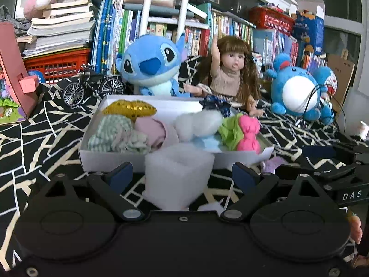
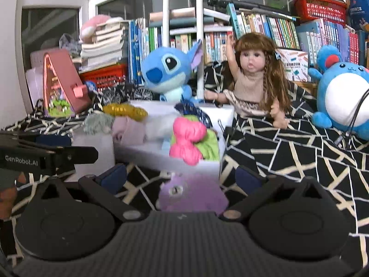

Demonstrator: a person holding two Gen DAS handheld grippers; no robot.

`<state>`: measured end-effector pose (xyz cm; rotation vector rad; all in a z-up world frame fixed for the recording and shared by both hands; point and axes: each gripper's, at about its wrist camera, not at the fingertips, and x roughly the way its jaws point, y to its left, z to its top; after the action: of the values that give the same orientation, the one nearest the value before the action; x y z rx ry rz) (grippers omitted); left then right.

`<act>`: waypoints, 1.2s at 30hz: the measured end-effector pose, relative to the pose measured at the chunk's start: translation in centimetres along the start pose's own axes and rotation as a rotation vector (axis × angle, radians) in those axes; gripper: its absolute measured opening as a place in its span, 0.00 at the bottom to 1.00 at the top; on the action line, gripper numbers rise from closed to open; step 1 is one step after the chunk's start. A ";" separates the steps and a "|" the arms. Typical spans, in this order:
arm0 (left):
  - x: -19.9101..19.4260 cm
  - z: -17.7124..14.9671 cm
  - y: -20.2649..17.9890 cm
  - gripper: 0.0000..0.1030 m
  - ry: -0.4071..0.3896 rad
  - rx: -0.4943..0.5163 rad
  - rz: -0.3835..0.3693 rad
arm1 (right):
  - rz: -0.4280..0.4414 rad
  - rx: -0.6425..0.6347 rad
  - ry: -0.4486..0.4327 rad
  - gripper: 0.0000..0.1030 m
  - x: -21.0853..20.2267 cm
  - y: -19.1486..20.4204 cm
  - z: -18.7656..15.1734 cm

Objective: Organize soft objects
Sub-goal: 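Grasp the white fluffy cube with the left tool while the right tool grasps the purple plush, then carry the white fluffy cube over the box with the left tool while the right tool carries the purple plush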

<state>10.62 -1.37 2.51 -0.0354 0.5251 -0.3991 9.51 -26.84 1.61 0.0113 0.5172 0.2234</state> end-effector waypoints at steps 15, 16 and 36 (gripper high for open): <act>1.9 -0.6 -0.1 0.92 0.041 -0.014 0.020 | -0.050 -0.049 0.075 1.00 1.6 0.7 -1.6; 2.0 -0.6 -0.2 0.92 0.043 -0.015 0.021 | -0.051 -0.049 0.079 1.00 1.7 0.7 -1.7; 3.1 -0.7 0.0 0.80 0.086 -0.052 0.009 | -0.062 -0.084 0.124 1.00 2.5 1.4 -1.8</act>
<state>12.69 -2.52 0.39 -0.0658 0.6198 -0.3790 10.49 -25.05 -1.06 -0.1004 0.6304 0.1857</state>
